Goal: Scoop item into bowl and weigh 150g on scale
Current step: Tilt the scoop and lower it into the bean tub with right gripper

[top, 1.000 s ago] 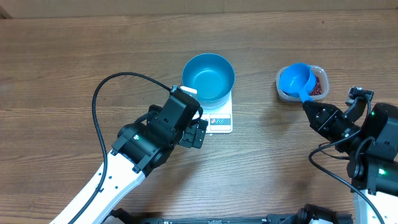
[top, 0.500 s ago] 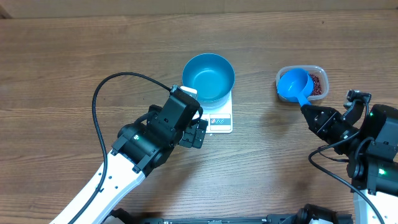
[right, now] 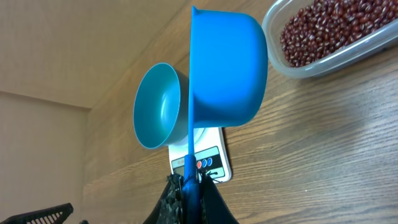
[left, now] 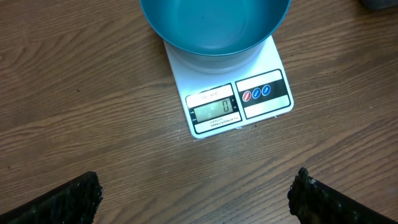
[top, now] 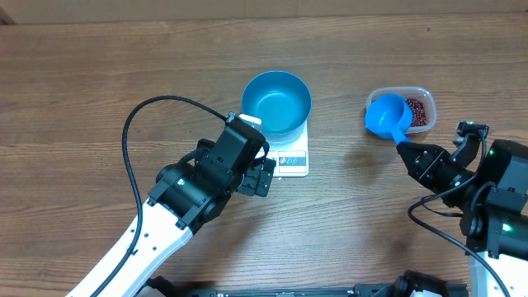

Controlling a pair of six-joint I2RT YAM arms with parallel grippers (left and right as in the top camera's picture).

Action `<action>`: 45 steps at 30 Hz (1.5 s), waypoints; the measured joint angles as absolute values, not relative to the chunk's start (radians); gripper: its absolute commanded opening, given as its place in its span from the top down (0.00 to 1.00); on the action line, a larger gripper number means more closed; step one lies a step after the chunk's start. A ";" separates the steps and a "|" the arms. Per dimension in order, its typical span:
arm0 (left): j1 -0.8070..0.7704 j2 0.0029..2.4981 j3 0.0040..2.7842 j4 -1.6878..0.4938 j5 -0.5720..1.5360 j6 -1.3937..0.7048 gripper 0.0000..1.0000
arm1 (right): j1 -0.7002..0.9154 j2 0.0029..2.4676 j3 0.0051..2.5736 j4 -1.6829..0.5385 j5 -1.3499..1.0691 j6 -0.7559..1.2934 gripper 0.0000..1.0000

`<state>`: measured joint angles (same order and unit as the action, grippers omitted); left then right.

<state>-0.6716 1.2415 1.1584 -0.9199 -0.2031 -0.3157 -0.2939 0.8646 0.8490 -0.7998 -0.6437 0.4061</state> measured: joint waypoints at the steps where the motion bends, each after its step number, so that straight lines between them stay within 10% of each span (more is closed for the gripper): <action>1: -0.672 1.242 1.158 -0.920 -0.203 -0.316 0.00 | -0.294 0.865 0.849 -0.802 -0.645 0.406 0.96; 23: -0.672 1.242 1.158 -0.920 -0.203 -0.316 0.00 | -0.294 0.865 0.864 -0.891 -0.629 0.340 0.96; 45: -0.672 1.242 1.159 -0.919 -0.203 -0.316 0.00 | -0.019 1.246 1.423 -1.142 0.076 0.217 0.96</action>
